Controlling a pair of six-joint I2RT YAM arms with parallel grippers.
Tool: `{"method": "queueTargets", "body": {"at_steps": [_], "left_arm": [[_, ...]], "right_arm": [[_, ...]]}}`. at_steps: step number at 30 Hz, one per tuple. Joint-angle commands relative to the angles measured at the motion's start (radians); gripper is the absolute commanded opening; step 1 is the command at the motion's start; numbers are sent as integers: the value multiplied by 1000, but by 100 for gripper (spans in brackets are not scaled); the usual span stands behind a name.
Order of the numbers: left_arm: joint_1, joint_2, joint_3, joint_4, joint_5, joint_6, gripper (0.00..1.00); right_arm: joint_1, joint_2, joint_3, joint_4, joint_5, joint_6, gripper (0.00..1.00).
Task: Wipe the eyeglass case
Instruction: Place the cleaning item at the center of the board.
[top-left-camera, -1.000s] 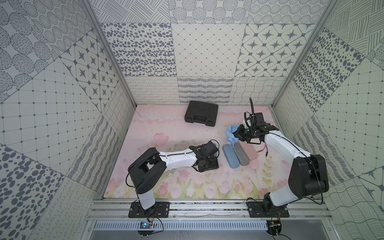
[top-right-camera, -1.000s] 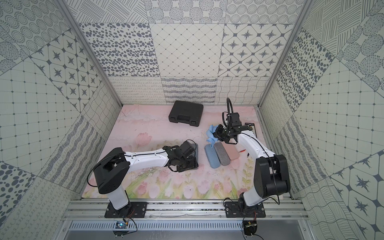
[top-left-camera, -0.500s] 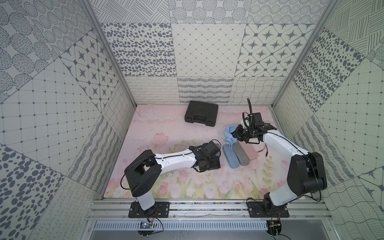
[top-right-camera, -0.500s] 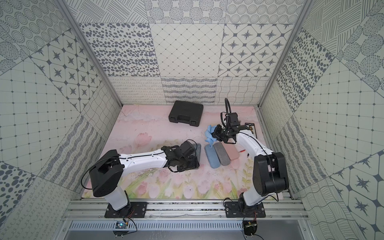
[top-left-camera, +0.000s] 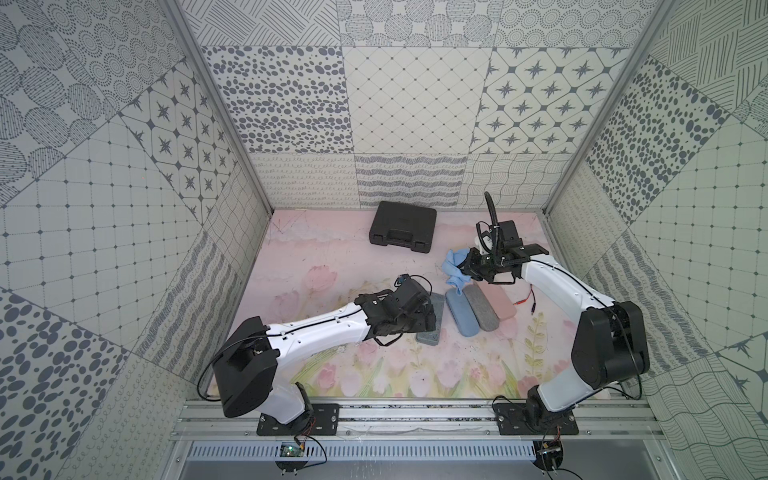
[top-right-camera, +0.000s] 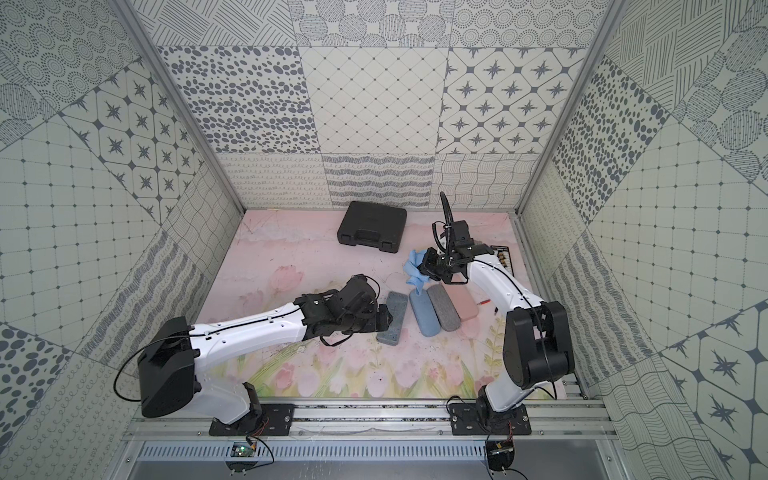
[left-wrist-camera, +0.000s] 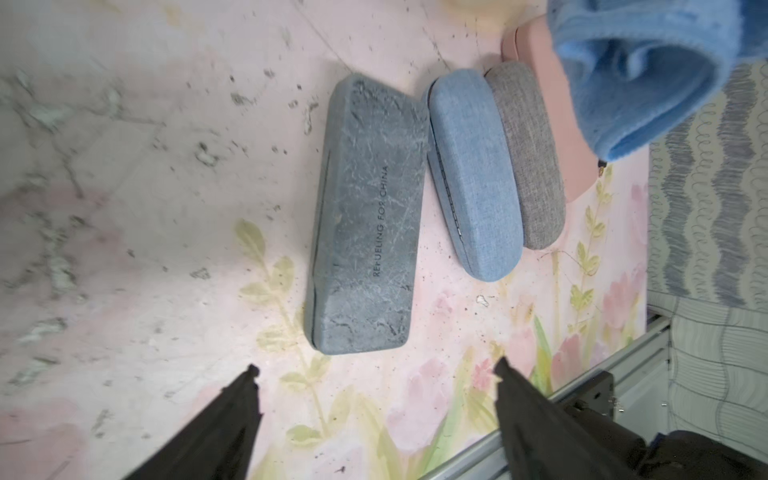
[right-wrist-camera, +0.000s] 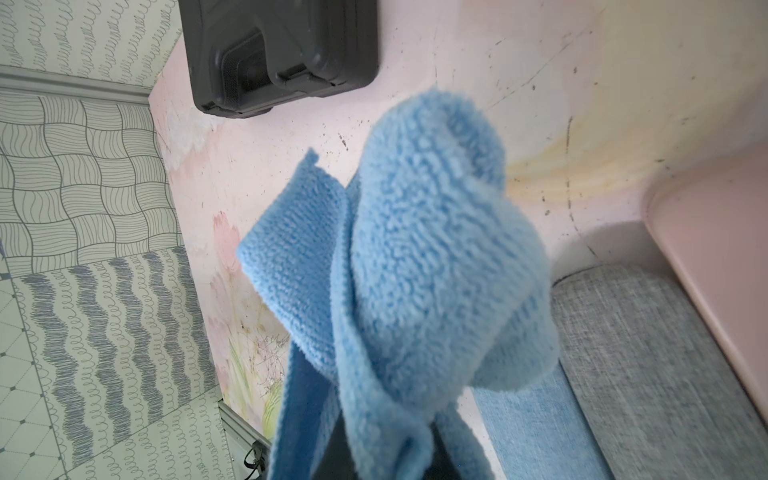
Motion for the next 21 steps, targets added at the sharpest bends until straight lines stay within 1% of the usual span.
{"method": "queueTargets", "body": {"at_steps": [1, 3, 4, 6, 7, 10, 12, 14, 21], "left_arm": [[79, -82, -27, -51, -196, 133, 99], [193, -112, -88, 99, -18, 157, 99], [243, -121, -118, 172, 59, 169, 97], [308, -118, -154, 305, 202, 203, 92], [331, -104, -152, 359, 275, 225, 90], [353, -27, -93, 402, 442, 275, 87], [353, 8, -72, 427, 491, 291, 87], [359, 24, -73, 454, 492, 296, 88], [420, 97, -40, 538, 599, 276, 90]], "right_arm": [[51, 48, 76, -18, 28, -26, 0], [99, 81, 126, -33, 36, -26, 0], [118, 98, 150, -37, 32, -23, 0], [151, 128, 190, -30, 12, -7, 2], [167, 142, 212, -28, 2, 5, 1], [209, 188, 282, -38, -12, 31, 2], [231, 212, 324, -52, -13, 41, 2], [248, 231, 347, -55, -20, 53, 2], [308, 277, 379, -38, -76, 98, 5]]}}
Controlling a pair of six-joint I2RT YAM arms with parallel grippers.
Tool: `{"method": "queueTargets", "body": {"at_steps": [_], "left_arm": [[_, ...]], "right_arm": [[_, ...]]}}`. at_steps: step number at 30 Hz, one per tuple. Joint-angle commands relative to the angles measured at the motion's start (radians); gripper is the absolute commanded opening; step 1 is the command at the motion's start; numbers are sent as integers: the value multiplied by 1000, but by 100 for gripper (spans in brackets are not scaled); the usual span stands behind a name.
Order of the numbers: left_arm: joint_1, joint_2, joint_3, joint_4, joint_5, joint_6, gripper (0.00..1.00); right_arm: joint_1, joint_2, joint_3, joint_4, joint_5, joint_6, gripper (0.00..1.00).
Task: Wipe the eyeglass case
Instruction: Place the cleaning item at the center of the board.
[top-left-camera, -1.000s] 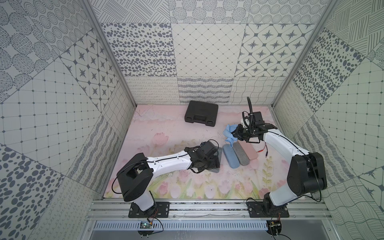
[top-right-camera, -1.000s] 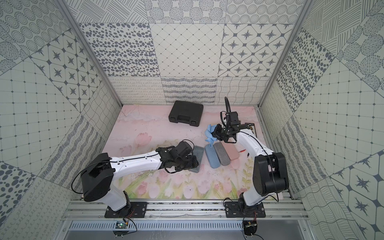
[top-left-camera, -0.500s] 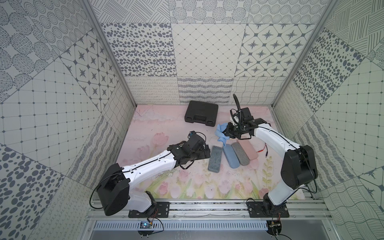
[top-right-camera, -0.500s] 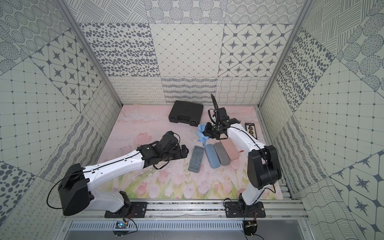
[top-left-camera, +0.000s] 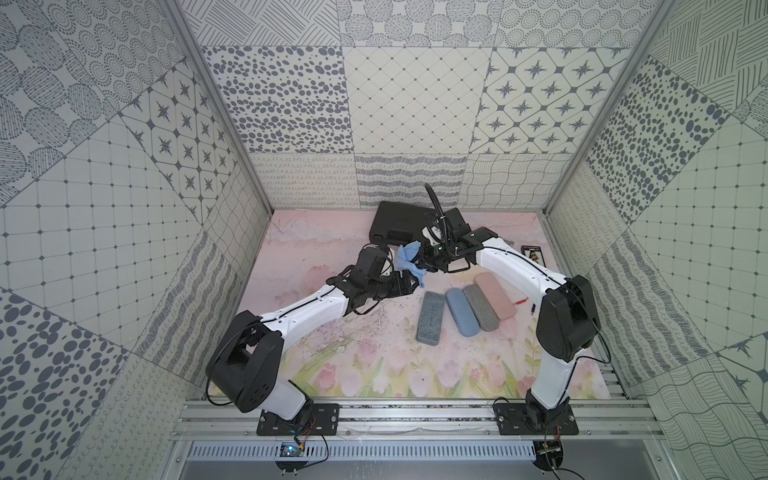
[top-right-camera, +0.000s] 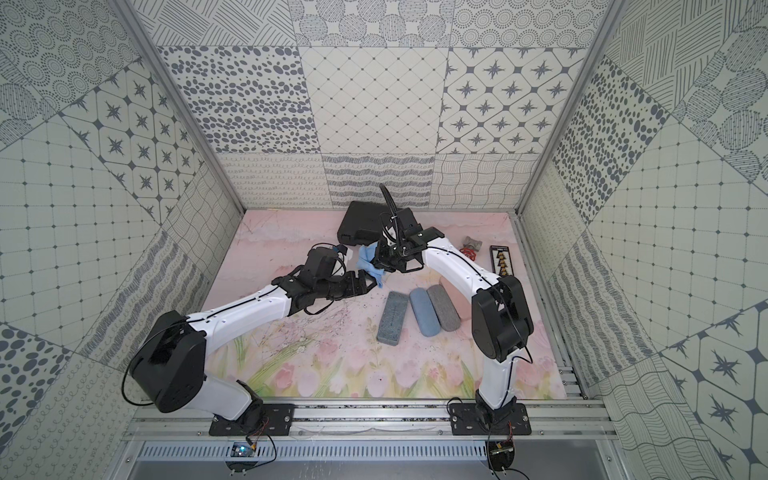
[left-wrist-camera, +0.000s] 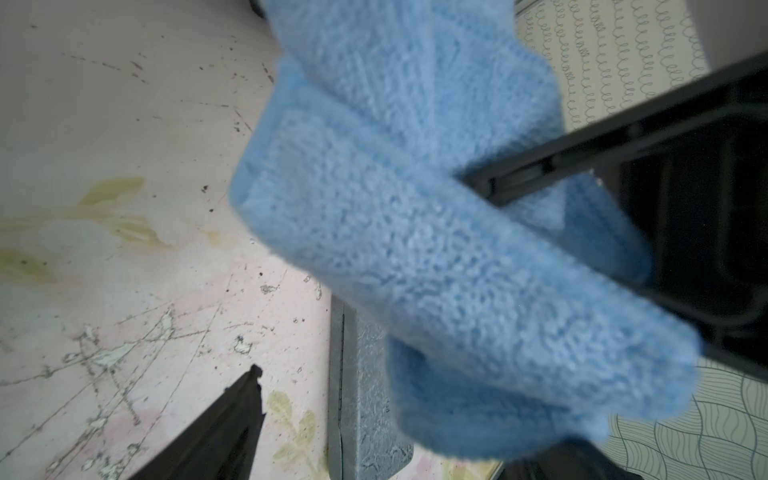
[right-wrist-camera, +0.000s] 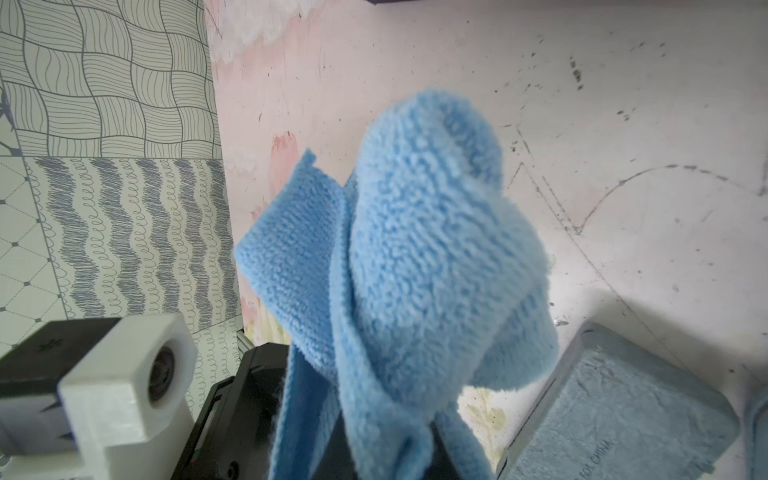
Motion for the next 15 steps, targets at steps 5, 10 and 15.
{"method": "queueTargets", "body": {"at_steps": [5, 10, 15], "left_arm": [[64, 66, 21, 230, 232, 39, 77], [115, 81, -28, 336, 243, -14, 33], [149, 98, -13, 220, 197, 7, 0]], "right_arm": [[30, 45, 30, 68, -108, 86, 6], [32, 54, 33, 122, -174, 133, 7], [-7, 110, 143, -10, -203, 53, 26]]}}
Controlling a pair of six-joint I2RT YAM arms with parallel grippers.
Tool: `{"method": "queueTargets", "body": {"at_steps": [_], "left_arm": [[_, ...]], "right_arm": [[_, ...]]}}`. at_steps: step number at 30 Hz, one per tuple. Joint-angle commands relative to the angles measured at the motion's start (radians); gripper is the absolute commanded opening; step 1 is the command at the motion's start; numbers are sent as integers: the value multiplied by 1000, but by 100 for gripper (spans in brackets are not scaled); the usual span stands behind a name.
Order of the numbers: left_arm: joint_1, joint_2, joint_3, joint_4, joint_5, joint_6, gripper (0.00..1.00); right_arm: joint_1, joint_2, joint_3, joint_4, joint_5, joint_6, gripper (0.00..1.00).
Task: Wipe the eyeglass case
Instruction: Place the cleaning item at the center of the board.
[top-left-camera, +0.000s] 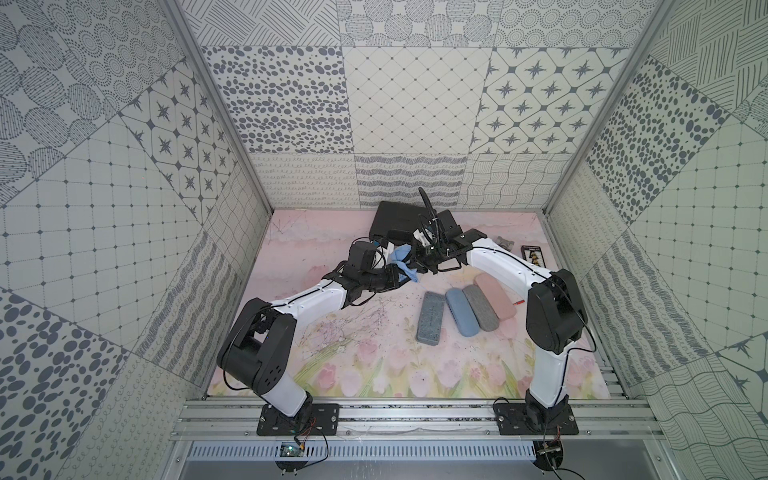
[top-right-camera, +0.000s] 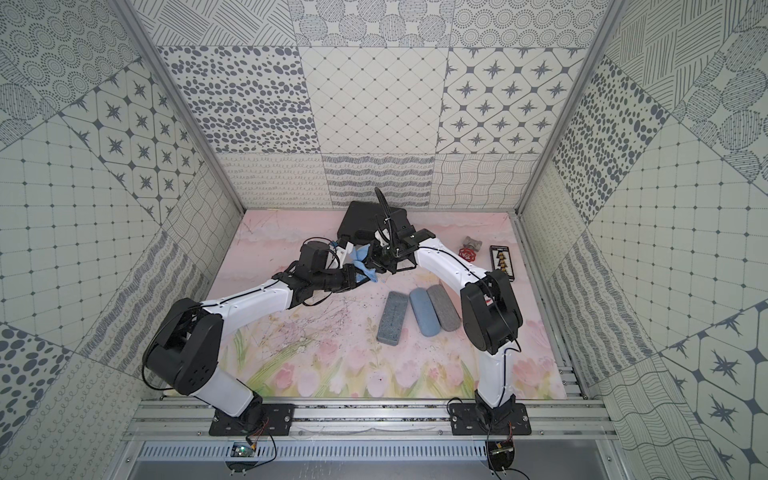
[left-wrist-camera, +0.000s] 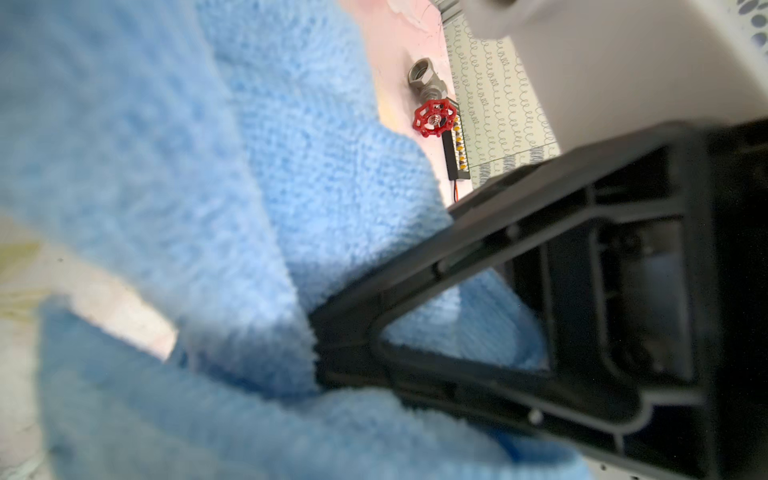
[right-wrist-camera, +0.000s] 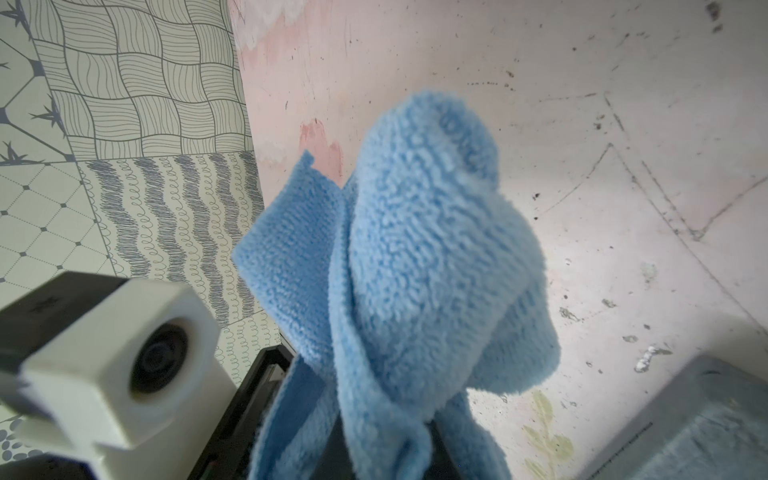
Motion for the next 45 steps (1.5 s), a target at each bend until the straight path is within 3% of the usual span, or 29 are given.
{"method": "queueTargets", "body": {"at_steps": [1, 5, 7, 10, 13, 16, 18, 19, 21, 23, 28, 32, 36, 41, 45], "left_arm": [[44, 5, -3, -13, -78, 10, 0], [127, -51, -150, -12, -91, -38, 0], [186, -63, -210, 9, -44, -51, 0], [244, -41, -216, -137, -21, -19, 0], [250, -46, -226, -300, -120, -20, 15], [252, -64, -232, -351, -132, -31, 29], [251, -94, -233, -379, -145, -23, 36], [250, -105, -228, -404, -160, -18, 40], [250, -120, -212, -475, -196, 5, 50], [250, -140, -209, -538, -237, 11, 56], [251, -211, -224, -567, -283, -11, 55], [252, -244, -207, -621, -285, -12, 54], [252, -368, -190, -752, -351, -5, 54], [253, -447, -133, -823, -395, -16, 54], [253, -443, -46, -832, -442, 48, 54]], "right_arm": [[-27, 12, 99, -99, -66, -50, 31], [-77, 6, 135, -150, -27, -87, 53], [-79, 19, 140, -183, -22, -109, 59], [-78, 35, 119, -219, -10, -118, 61], [-73, 9, 72, -197, 27, -135, 62], [-28, 33, 116, -260, 95, -202, 58], [30, 74, 183, -305, 152, -217, 49], [56, 78, 180, -271, 182, -202, 40], [105, 80, 137, -125, 172, -126, 13], [142, 92, 97, 33, 145, -37, 0], [224, 242, 173, 223, 52, 99, 2], [262, 419, 367, 102, 77, 83, 3], [260, 517, 413, 51, 179, 86, 3], [255, 626, 598, -92, 126, 22, 4], [250, 535, 676, -177, 27, -82, 14]]}}
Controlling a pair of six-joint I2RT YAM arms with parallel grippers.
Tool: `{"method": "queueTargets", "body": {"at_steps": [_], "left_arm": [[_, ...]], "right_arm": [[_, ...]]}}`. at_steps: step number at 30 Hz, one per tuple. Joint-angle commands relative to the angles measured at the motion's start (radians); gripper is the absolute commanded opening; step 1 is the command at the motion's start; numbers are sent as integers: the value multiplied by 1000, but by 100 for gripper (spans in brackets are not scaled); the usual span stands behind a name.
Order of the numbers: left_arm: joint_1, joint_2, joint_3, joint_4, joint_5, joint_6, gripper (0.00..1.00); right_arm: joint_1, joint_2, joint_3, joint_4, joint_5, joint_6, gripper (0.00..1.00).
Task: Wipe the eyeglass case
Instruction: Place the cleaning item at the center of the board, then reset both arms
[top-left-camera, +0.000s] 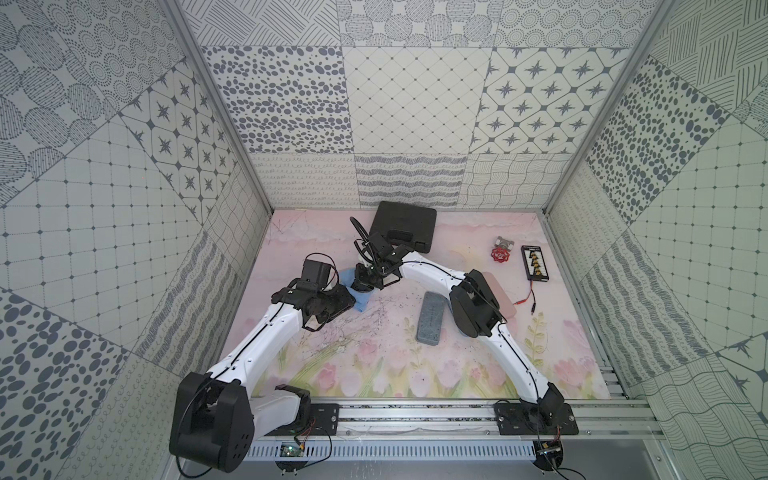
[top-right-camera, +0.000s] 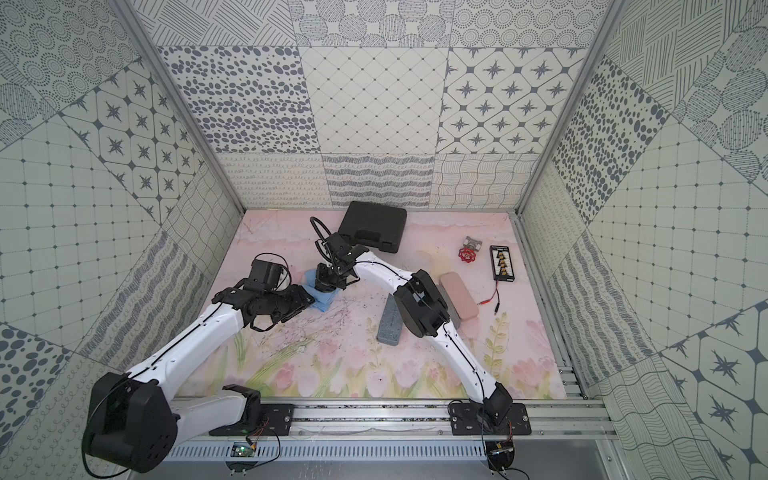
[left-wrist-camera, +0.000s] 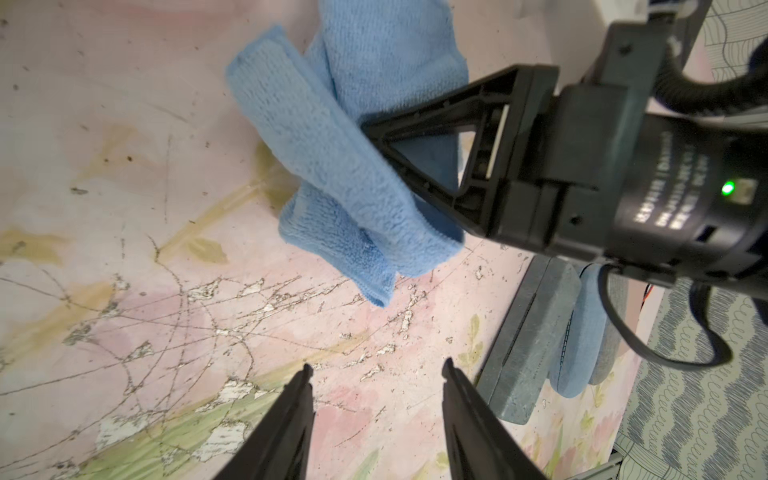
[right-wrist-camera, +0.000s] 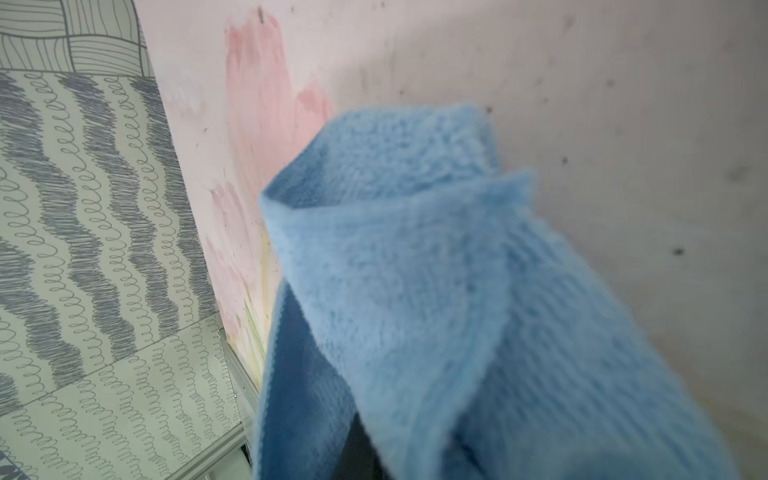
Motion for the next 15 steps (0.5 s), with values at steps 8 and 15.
{"method": "queueTargets", "body": {"at_steps": [8, 15], "left_arm": [[3, -26, 157, 66, -137, 245, 56], [-18, -148, -122, 606, -183, 492, 66]], "right_arm": [[-32, -343, -81, -226, 131, -320, 31], [-40, -880, -865, 449, 564, -653, 73]]}}
